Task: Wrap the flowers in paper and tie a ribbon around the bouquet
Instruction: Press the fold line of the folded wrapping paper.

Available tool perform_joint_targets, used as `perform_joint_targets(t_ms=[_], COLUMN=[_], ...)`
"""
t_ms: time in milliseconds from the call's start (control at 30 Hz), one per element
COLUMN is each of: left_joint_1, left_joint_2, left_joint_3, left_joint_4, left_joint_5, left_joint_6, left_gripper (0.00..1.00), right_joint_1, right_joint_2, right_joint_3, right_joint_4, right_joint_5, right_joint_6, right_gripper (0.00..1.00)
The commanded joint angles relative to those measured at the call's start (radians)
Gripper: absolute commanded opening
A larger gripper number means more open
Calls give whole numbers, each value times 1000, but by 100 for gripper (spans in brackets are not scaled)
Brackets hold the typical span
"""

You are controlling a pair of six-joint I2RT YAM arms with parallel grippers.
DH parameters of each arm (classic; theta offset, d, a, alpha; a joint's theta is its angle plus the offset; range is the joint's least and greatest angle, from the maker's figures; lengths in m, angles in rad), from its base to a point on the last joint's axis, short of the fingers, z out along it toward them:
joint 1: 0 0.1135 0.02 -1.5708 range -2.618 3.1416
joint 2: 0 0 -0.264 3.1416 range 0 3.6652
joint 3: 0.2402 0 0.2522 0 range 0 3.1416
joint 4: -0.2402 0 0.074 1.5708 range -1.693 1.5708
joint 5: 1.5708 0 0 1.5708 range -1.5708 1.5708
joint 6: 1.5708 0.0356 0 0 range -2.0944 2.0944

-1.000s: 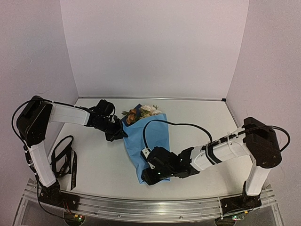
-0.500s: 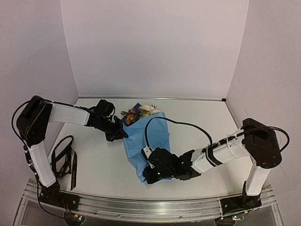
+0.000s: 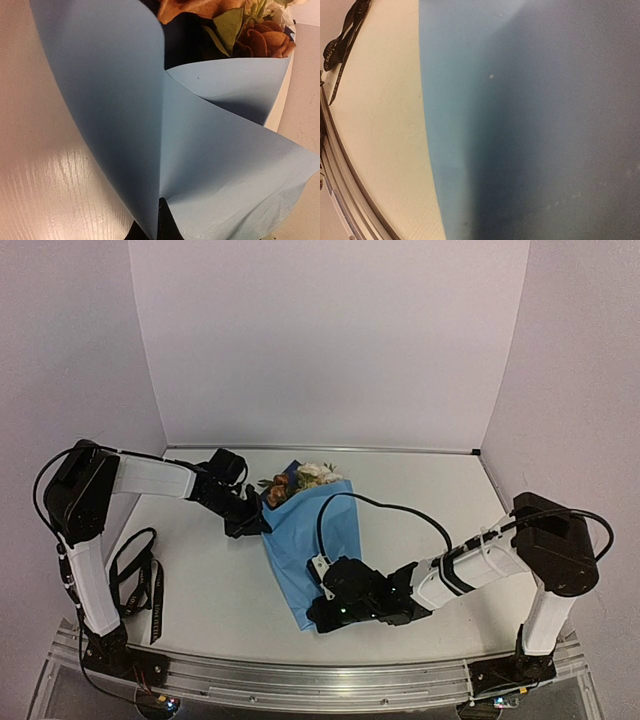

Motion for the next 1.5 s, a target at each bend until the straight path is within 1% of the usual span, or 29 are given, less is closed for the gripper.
perform_joint_targets(t_ms=[0,67,133,267,467,567,667,800,967,1067,1200,1333,1467], left_joint_1=[24,24,24,23,23,22,22,21,21,21,21,21,21], left_joint_2=[30,33,33,26,25,30,34,38,48,55,60,65,65], left_joint_3=[69,73,80,90,85,87,92,101,119,130,139,145,145], left_joint_4=[-7,1,2,6,14,16,18,16,13,3,-4,-8,-9], left_joint_5=[-30,-27,-22,-17,-5,1,3,1,6,6,3,3,0], left_joint_6=[89,101,114,132,144,150,153,154,155,159,165,168,174], left_gripper=[0,0,0,0,1,0,0,0,0,0,0,0,0], right_joint_1=[8,8,8,8,-3,-40,-107,-198,-299,-325,-333,-337,-341], right_joint_2=[-25,-30,-42,-98,-214,-261,-302,-326,-283,-257,-256,-227,-174], right_joint_3=[-10,1,17,43,77,90,75,52,48,62,46,46,76], right_joint_4=[-26,-33,-63,-131,-274,-328,-333,-332,-267,-232,-228,-227,-218], right_joint_5=[-36,-40,-46,-71,-113,-173,-231,-270,-325,-353,-324,-312,-307], right_joint_6=[25,23,16,-10,-10,41,110,171,240,274,284,304,299], right_gripper=[0,0,3,23,42,49,54,61,63,62,61,58,49])
